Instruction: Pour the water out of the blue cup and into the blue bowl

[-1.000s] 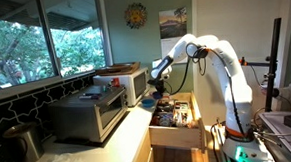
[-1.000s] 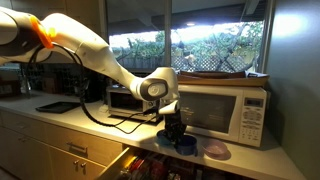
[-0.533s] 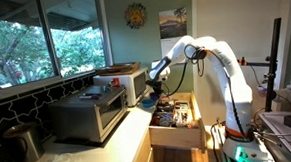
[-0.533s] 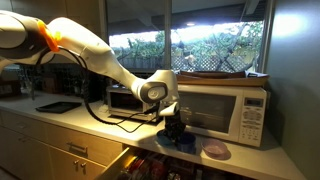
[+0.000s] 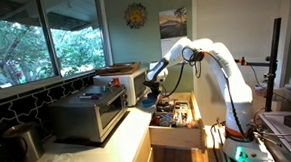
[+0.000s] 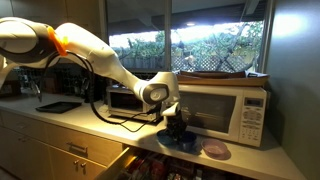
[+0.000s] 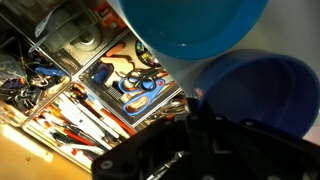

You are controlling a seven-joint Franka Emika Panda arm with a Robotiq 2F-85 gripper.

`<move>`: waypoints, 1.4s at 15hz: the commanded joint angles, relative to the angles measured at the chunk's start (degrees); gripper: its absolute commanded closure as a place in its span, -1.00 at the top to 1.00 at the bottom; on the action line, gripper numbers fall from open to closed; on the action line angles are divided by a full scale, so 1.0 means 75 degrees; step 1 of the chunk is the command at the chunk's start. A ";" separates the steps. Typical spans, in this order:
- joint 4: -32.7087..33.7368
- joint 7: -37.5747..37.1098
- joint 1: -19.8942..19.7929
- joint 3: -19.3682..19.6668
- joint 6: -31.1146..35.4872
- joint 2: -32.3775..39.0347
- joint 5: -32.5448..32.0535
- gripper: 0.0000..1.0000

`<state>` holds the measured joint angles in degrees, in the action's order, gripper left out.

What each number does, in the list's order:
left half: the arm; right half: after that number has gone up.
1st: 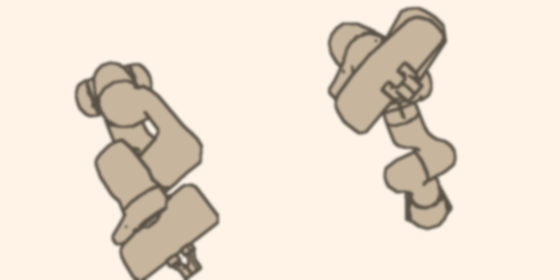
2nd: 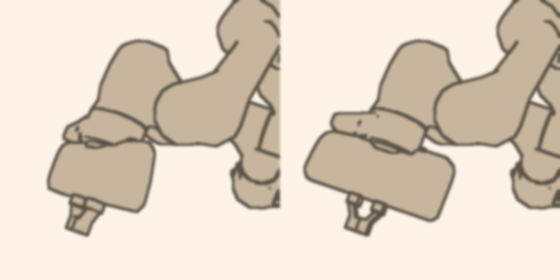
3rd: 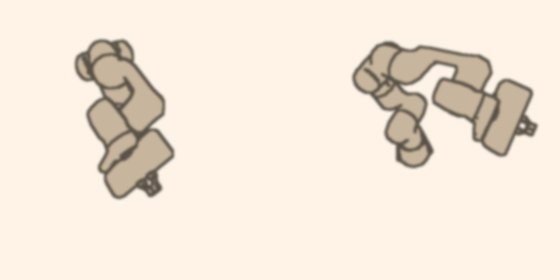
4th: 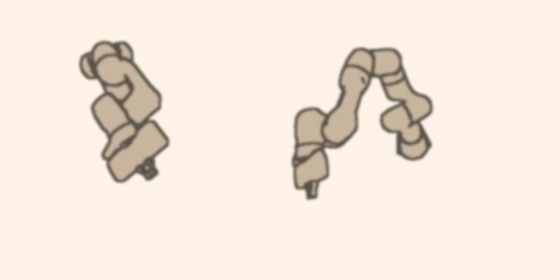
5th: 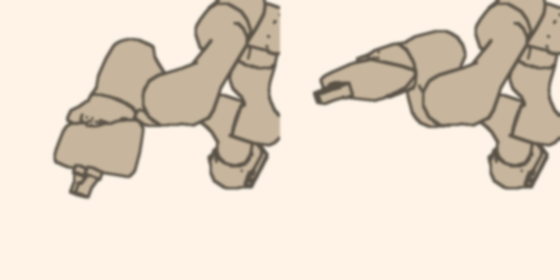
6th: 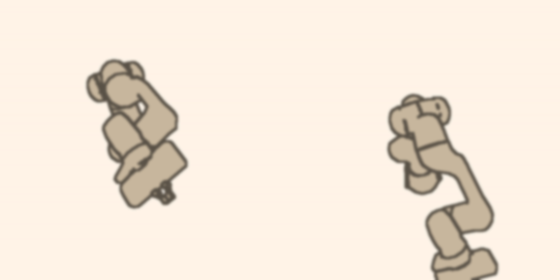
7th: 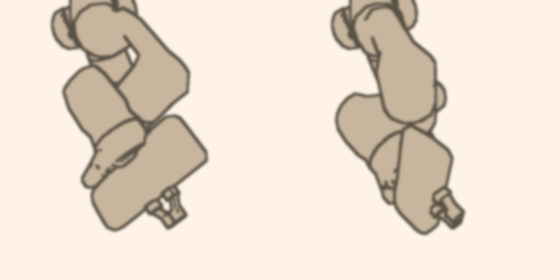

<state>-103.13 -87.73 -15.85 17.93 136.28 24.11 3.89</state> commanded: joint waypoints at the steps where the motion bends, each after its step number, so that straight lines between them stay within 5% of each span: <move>1: 0.0347 -0.0164 0.0069 0.0101 0.0052 0.0298 0.0075 -0.98; 2: 0.0407 -0.0175 0.0075 0.0113 0.0044 0.0337 0.0051 -0.41; 3: 0.0447 -0.0190 0.0082 0.0121 0.0043 0.0378 0.0039 -0.40; 8: 0.0551 -0.0173 0.0072 0.0123 -0.0084 0.0328 0.0055 0.33; 12: 0.0095 0.0158 0.0161 0.0305 -0.0429 -0.0679 -0.0394 0.94; 15: -0.0239 0.1871 -0.0177 0.0189 -0.1233 -0.1693 -0.0441 1.00; 20: -0.1551 0.4086 -0.0263 0.0373 -0.0802 -0.3426 -0.1109 1.00; 21: -0.0625 0.3404 -0.0258 0.0350 -0.1139 -0.2602 -0.0915 1.00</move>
